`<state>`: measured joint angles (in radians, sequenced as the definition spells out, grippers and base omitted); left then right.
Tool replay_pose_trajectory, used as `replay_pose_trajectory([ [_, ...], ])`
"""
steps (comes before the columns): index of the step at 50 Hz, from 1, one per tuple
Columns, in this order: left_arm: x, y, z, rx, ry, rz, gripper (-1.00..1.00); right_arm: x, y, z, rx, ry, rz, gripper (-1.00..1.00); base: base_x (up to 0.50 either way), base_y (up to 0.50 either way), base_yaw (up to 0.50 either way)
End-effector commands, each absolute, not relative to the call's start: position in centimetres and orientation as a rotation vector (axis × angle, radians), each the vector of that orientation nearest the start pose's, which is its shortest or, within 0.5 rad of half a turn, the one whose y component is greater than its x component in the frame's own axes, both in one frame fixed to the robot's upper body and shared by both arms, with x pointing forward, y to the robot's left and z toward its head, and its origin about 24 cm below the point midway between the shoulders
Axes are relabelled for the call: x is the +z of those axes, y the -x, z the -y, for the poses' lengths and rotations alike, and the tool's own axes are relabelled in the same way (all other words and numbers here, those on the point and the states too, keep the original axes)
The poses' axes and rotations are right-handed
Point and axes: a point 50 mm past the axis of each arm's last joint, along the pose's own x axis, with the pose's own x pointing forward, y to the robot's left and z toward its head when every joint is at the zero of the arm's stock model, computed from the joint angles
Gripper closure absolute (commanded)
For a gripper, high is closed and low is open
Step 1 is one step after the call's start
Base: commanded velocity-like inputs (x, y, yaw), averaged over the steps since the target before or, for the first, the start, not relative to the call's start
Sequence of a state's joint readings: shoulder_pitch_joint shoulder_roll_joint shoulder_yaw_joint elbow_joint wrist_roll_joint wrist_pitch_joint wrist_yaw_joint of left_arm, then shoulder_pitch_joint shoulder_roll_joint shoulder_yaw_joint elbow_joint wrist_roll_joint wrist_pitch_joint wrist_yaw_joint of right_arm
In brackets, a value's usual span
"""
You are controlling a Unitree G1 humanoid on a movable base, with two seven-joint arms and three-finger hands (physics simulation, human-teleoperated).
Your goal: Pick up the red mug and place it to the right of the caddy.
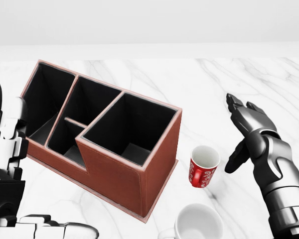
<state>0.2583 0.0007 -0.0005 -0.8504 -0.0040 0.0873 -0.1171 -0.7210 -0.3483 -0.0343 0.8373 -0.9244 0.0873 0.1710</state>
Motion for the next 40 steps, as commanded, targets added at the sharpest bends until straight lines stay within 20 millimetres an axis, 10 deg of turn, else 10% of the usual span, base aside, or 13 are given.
replay_pose_trajectory([
  [1,16.9,-17.4,-15.5,-0.049,-0.054,0.503,-1.00,11.4,-36.2,24.7,0.061,1.158,-0.259,-1.00,0.00,0.00,0.00],
  [26,16.3,-17.5,-14.9,-0.065,-0.052,0.475,-1.00,19.4,-20.3,20.6,0.110,0.983,0.299,-1.00,0.00,0.00,0.00],
  [40,16.2,-17.4,-14.7,-0.070,-0.053,0.467,-1.00,14.3,-15.1,19.0,0.174,0.622,0.135,-1.00,0.00,0.00,0.00],
])
